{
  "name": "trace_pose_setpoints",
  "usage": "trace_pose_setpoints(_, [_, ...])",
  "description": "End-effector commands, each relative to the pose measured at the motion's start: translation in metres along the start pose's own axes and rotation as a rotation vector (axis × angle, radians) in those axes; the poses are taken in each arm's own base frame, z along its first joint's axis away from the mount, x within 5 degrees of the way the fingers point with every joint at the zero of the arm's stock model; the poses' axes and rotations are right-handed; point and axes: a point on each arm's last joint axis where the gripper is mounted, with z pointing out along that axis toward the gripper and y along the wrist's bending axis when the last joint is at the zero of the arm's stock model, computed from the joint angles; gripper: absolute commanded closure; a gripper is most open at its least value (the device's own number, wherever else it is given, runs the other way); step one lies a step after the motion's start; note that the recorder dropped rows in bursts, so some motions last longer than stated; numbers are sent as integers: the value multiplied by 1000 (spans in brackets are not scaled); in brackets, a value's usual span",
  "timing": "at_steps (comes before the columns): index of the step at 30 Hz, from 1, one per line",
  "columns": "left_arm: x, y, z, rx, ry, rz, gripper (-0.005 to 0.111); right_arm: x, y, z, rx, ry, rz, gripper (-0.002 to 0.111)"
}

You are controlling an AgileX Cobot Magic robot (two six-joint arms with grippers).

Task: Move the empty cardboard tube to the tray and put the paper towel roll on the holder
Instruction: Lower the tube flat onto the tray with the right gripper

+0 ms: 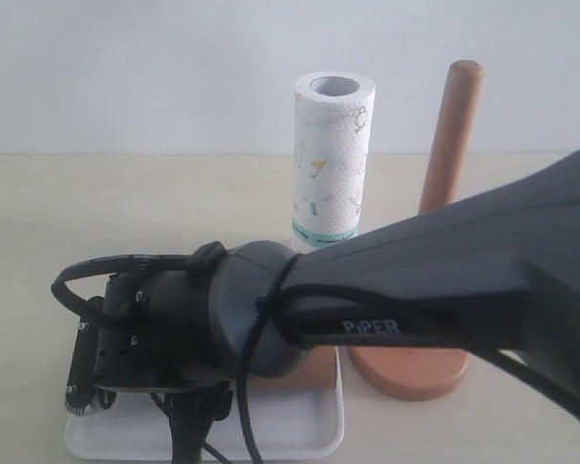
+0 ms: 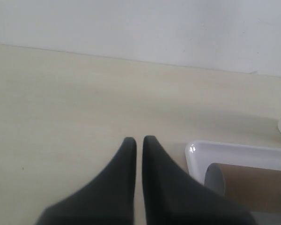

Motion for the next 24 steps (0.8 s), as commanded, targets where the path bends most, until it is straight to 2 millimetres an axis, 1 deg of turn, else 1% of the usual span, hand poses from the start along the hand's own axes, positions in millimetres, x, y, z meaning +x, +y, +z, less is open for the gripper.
trace_pose_setpoints(1, [1, 0, 0, -4, 0, 3, 103, 0, -2, -2, 1, -6, -11, 63])
trace_pose_setpoints(4, [1, 0, 0, -4, 0, 3, 103, -1, -2, -2, 0, -8, -17, 51])
trace_pose_setpoints(6, [1, 0, 0, -4, 0, 3, 103, -1, -2, -2, -3, -8, -14, 47])
trace_pose_setpoints(11, [1, 0, 0, -4, 0, 3, 103, -2, -1, -2, -18, -27, -23, 47])
trace_pose_setpoints(16, [1, 0, 0, -4, 0, 3, 103, -4, 0, -2, -20, -51, -23, 39])
trace_pose_setpoints(24, [1, 0, 0, -4, 0, 3, 103, -4, -2, -3, -16, -42, -5, 39])
